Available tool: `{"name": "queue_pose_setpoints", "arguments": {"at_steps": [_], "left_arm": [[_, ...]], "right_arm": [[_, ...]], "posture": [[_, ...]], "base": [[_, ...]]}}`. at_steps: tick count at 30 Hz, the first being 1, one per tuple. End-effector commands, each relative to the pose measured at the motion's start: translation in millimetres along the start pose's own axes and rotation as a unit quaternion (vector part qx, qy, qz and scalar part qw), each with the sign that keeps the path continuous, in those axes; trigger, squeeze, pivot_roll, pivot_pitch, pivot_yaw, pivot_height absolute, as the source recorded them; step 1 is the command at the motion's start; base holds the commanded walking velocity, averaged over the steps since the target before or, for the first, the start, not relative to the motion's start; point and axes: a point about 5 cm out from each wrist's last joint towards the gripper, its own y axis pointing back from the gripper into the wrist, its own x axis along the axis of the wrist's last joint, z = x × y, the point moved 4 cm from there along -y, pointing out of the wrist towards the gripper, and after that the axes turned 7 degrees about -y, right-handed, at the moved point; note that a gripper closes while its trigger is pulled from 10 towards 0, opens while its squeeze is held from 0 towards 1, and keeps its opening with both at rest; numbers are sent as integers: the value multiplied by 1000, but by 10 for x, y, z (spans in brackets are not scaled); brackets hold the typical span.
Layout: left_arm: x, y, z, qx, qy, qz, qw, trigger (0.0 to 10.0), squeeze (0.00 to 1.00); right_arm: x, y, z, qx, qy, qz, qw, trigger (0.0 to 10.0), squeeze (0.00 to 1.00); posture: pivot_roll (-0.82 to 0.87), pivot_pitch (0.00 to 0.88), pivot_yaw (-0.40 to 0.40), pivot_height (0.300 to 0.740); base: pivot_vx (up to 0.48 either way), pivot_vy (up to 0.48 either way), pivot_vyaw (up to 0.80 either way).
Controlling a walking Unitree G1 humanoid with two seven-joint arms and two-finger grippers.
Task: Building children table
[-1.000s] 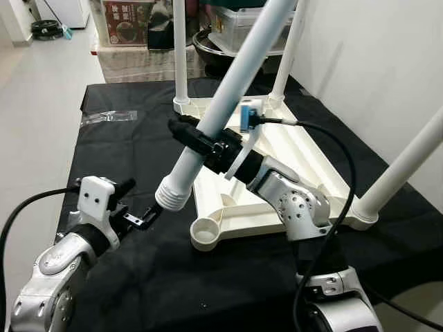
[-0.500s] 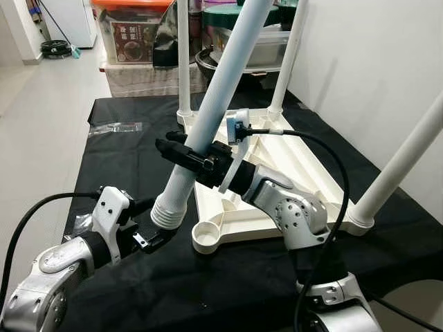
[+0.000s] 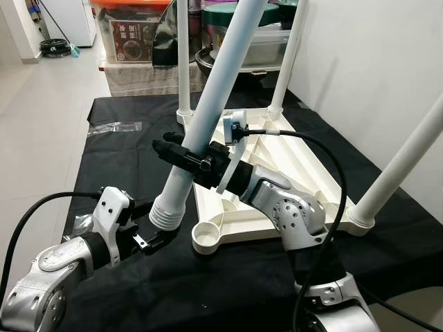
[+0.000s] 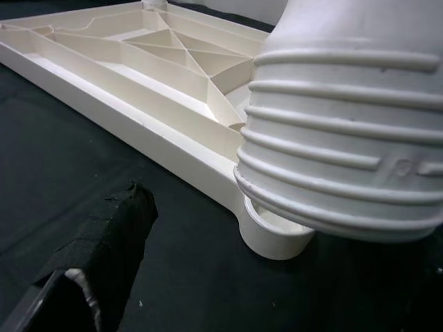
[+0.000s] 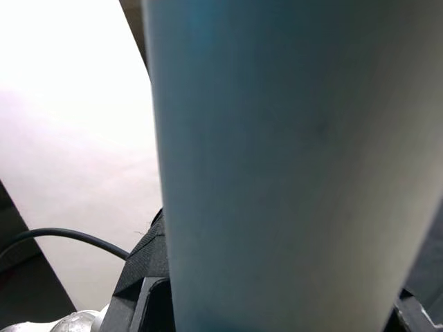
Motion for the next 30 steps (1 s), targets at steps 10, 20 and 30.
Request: {"name": "queue_pose_setpoints", "arguments": {"at_steps": [10,20,30], "left_arm": [[336,-110,373,-101,-27,66,992,10000,0],[213,-68,354,-84,-33,41,995,10000,0],[214,-31,260,-59,-43,36,997,10000,0]], "right_arm": [[-199,-65,110,-43,-20,-29,998,10000,0],[146,30,255,-59,-36,15,997,10000,0],[486,214,78,24,-15,23,999,10000,0]], "posture": [[76,0,-68,740],[74,0,-67,740],[70,0,-68,740]], "base": [[0,0,0],[0,0,0],[0,0,0]]}}
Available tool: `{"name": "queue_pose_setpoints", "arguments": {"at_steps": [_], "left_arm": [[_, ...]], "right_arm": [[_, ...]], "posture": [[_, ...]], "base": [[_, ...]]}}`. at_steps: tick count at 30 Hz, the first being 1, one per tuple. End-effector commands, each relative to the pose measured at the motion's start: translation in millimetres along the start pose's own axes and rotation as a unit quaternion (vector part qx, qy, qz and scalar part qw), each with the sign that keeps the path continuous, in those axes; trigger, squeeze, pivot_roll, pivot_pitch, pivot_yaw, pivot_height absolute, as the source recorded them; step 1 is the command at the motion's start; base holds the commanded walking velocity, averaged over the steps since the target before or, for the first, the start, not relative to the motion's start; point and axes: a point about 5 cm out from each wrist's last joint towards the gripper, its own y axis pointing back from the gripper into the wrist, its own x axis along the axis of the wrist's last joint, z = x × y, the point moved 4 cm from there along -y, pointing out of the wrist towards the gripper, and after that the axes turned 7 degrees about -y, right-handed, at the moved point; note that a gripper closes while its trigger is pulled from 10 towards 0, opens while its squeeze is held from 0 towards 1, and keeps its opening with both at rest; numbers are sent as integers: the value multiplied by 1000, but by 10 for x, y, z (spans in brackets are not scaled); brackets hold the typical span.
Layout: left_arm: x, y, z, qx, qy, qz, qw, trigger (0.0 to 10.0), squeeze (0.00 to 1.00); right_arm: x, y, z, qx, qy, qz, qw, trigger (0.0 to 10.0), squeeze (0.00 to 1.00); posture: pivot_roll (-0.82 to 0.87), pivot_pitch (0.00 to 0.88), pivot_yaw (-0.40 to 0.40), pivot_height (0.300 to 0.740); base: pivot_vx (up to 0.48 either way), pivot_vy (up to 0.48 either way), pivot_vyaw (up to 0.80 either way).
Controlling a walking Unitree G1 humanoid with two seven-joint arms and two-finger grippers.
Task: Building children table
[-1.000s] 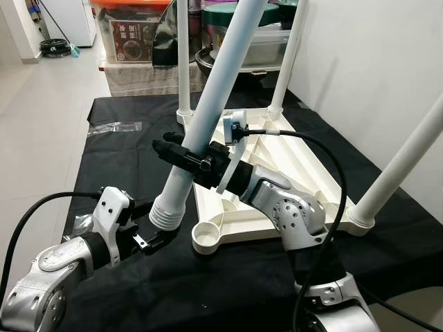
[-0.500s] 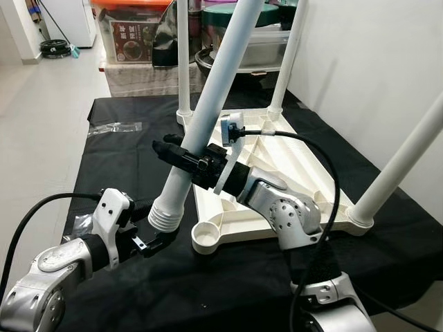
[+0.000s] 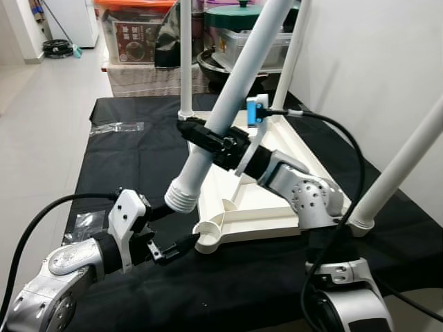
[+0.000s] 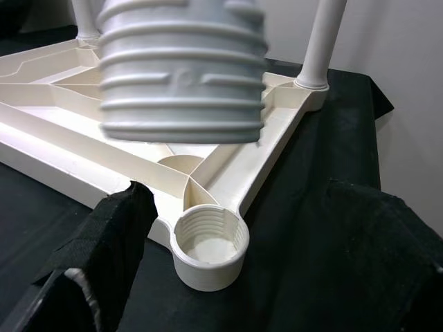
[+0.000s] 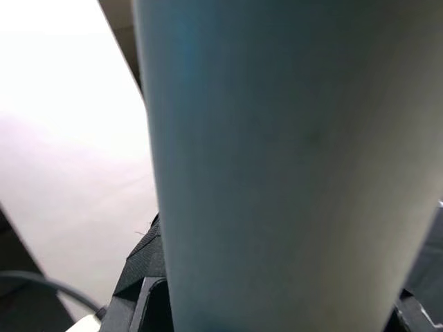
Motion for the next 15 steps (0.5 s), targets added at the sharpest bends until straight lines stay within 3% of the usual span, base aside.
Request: {"name": "queue_pose_setpoints", "arguments": {"at_steps": [1,7,15], "left_arm": [[10,32,-23,2,-6,-1,1000,10000,0],[5,33,-27,3,-7,-2,1000,10000,0],[25,-12,-82,12,-10,4,1000,10000,0]], "right_arm": [[68,-27,-119,31,11,-1,999,10000,0],[36,-21,-145,39,13,-8,999,10000,0],[-391,-100,-364,82,-4,-59,995,10000,0]], "posture": [[69,0,-67,740],[69,0,-67,740],[70,0,-62,740]], "base": [[0,0,0],[0,0,0],[0,0,0]]}}
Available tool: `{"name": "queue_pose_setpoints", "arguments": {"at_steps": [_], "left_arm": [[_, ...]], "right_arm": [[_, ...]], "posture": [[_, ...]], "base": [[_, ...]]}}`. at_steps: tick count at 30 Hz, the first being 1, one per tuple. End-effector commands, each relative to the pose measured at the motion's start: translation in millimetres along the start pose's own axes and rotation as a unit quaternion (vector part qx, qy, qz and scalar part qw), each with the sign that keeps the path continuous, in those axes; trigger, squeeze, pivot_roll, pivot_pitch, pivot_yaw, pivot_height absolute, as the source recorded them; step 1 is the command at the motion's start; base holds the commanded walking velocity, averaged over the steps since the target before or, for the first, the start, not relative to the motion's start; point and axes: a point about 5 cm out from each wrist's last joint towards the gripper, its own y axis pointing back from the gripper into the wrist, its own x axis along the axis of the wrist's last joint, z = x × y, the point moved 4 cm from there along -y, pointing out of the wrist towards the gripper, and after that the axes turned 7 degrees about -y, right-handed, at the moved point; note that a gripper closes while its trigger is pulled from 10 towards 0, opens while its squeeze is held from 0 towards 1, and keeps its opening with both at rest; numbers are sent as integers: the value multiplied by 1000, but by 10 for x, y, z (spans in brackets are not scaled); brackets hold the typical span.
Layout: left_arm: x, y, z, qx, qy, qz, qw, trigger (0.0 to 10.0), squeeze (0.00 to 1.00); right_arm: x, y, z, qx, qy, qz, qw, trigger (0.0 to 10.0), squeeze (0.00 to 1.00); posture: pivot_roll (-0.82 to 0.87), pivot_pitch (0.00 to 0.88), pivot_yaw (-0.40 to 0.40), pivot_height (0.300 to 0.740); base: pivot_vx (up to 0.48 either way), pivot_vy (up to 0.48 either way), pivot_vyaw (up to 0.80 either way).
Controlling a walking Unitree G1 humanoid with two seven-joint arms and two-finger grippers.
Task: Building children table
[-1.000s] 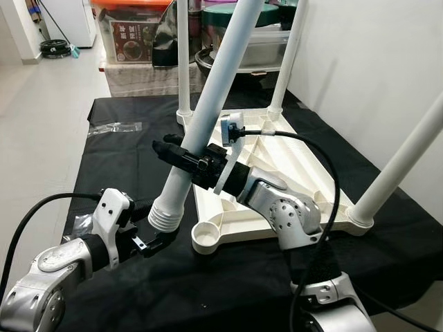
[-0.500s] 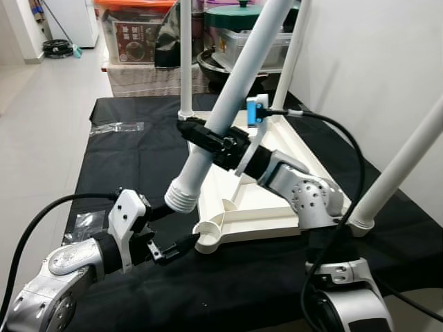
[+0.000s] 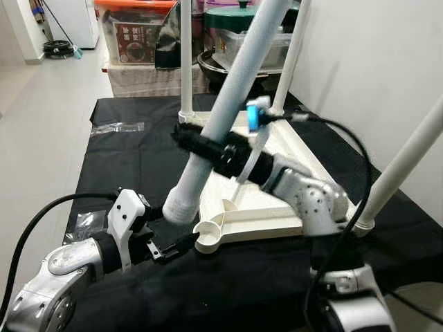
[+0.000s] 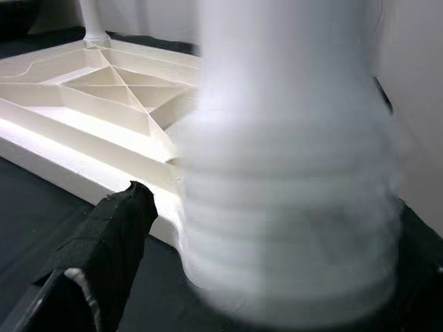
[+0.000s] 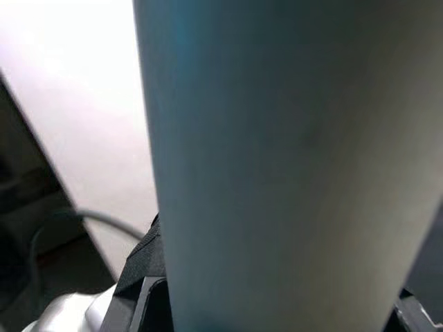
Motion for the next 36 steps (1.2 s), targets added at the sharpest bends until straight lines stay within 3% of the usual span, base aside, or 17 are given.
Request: {"name": "queue_pose_setpoints", "arguments": {"at_steps": [1,12,13,14,15,26,27,29,30,31,33,34,35,36], "left_arm": [[23,-13,-59,8,-8,4,1000,10000,0],[60,-111,-119,24,-7,23,999,10000,0],[72,-153,-133,27,-7,29,999,4941,0],[72,-153,-133,27,-7,29,999,4941,0],[82,-177,-125,22,-4,36,999,0,0],[24,-163,-67,5,-7,26,1000,0,0],[19,-162,-60,3,-12,21,1000,0,0],[19,-162,-60,3,-12,21,1000,0,0],[19,-153,-32,-7,-14,17,1000,6353,0],[22,-144,-8,-16,-16,14,1000,10000,0],[33,-133,18,-25,-15,14,999,10000,0],[50,-116,102,-50,-5,15,999,10000,0],[50,-116,102,-50,-5,15,999,10000,0],[54,-86,226,-86,2,11,996,10000,0]], "right_arm": [[-72,-61,-144,31,5,-16,999,10000,0],[-212,-90,-232,48,8,-35,998,10000,0],[-230,-101,-244,49,9,-36,998,10000,0],[-230,-101,-244,49,9,-36,998,10000,0],[-242,-108,-256,49,12,-37,998,10000,0],[-207,-97,-254,41,18,-27,999,10000,0],[-159,-102,-213,29,15,-9,999,10000,1000],[-159,-102,-213,29,15,-9,999,10000,1000],[-121,-107,-177,19,17,4,1000,10000,1000],[-96,-110,-153,12,20,13,1000,10000,1000],[-77,-110,-159,17,24,19,999,10000,1000],[-102,-78,-242,53,31,11,998,10000,710],[-102,-78,-242,53,31,11,998,10000,710],[-173,-30,-328,94,39,-14,995,10000,0]], "posture": [[68,0,-62,740],[65,0,-61,740],[60,0,-57,740],[60,0,-57,740],[60,0,-57,740],[55,0,-53,740],[58,0,-57,740],[58,0,-57,740],[58,0,-57,740],[60,0,-59,740],[60,0,-59,740],[65,0,-63,740],[65,0,-63,740],[67,0,-63,740]], "base": [[0,0,0],[0,0,0],[0,0,0],[0,0,0],[0,0,0],[0,0,0],[0,0,0],[0,0,0],[0,0,0],[0,0,0],[0,0,0],[0,0,0],[0,0,0],[0,0,0]]}}
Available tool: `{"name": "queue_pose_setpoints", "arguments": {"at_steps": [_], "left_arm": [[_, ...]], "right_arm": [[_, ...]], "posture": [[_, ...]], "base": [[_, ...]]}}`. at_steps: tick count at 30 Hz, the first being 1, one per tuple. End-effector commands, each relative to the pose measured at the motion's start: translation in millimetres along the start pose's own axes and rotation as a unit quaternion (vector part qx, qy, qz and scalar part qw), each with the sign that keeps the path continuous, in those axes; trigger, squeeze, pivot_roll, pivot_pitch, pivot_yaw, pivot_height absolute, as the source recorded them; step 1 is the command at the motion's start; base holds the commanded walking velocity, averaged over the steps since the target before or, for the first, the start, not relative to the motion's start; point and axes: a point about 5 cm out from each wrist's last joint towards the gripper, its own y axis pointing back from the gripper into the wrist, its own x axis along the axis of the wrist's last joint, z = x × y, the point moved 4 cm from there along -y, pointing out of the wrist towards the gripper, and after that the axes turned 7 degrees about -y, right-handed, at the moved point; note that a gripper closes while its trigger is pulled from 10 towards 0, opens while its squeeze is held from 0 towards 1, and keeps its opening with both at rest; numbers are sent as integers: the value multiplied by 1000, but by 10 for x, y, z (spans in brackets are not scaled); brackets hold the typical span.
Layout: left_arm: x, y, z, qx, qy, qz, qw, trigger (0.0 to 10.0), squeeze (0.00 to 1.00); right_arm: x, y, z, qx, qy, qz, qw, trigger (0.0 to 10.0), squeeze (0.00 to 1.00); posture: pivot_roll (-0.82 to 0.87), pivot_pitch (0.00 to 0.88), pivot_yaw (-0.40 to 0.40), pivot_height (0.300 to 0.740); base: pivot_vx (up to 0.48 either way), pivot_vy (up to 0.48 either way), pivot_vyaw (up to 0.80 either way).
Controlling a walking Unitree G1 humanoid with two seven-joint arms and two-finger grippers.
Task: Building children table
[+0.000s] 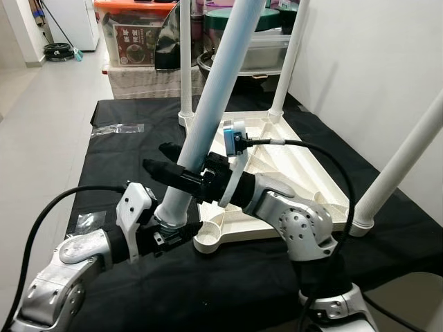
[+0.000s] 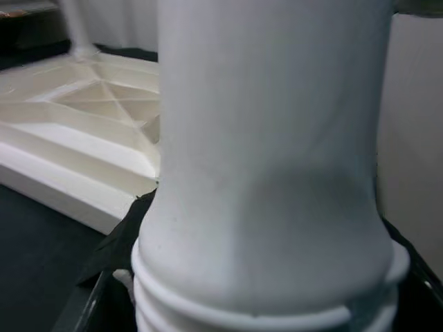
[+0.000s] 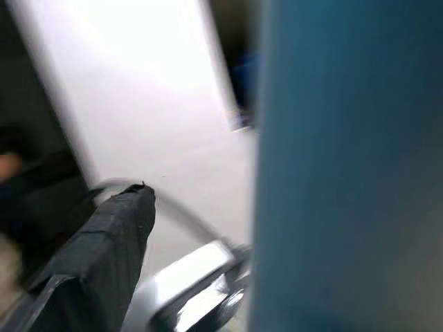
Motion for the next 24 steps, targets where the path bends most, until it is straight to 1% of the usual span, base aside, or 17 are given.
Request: {"name": "queue_pose_setpoints", "arguments": {"at_steps": [1,3,4,5,6,8,9,11,13,14,15,17,18,20,21,22,24], "left_arm": [[26,-23,227,-67,9,-1,998,10000,0],[26,-23,227,-67,9,-1,998,10000,0],[2,7,333,-97,6,-13,995,10000,0],[-2,62,427,-130,2,-24,991,10000,0],[-2,62,427,-130,2,-24,991,10000,0],[57,142,535,-171,3,-29,985,10000,0],[57,142,535,-171,3,-29,985,10000,0],[131,187,583,-192,7,-23,981,10000,0],[160,201,591,-197,9,-19,980,10000,0],[209,220,587,-201,19,-11,979,10000,0],[209,220,587,-201,19,-11,979,10000,0],[270,254,577,-205,35,-1,978,10000,0],[270,254,577,-205,35,-1,978,10000,0],[254,292,586,-208,41,-5,977,10000,0],[241,302,591,-209,42,-8,977,10000,0],[238,308,599,-210,47,-7,977,10000,0],[239,310,603,-210,51,-6,976,10000,0]], "right_arm": [[-54,-5,-159,61,11,-21,998,10000,0],[-54,-5,-159,61,11,-21,998,10000,0],[-104,28,-209,85,15,-37,996,10000,0],[-129,59,-213,98,18,-48,994,10000,0],[-129,59,-213,98,18,-48,994,10000,0],[-136,106,-205,116,18,-54,992,10000,0],[-136,106,-205,116,18,-54,992,10000,0],[-121,121,-216,130,13,-51,990,10000,0],[-114,122,-224,136,10,-48,989,10000,0],[-102,124,-233,144,6,-44,989,10000,0],[-102,124,-233,144,6,-44,989,10000,0],[-70,126,-249,156,-2,-35,987,10000,0],[-70,126,-249,156,-2,-35,987,10000,0],[13,130,-271,171,-12,-13,985,10000,0],[43,132,-277,176,-15,-5,984,8078,0],[82,135,-289,184,-20,7,983,8078,0],[103,137,-296,189,-23,14,982,8078,0]], "posture": [[67,0,-63,740],[67,0,-63,740],[68,0,-63,740],[79,0,-66,740],[79,0,-66,740],[81,0,-66,740],[81,0,-66,740],[82,0,-70,740],[82,0,-70,740],[83,0,-71,740],[83,0,-71,740],[86,0,-73,740],[86,0,-73,740],[86,0,-75,740],[86,0,-75,740],[86,0,-75,740],[86,0,-75,740]], "base": [[0,0,0],[0,0,0],[0,0,0],[0,0,0],[0,0,0],[0,0,0],[0,0,0],[0,0,0],[0,0,0],[0,0,0],[0,0,0],[0,0,0],[0,0,0],[0,0,0],[0,0,0],[0,0,0],[0,0,0]]}}
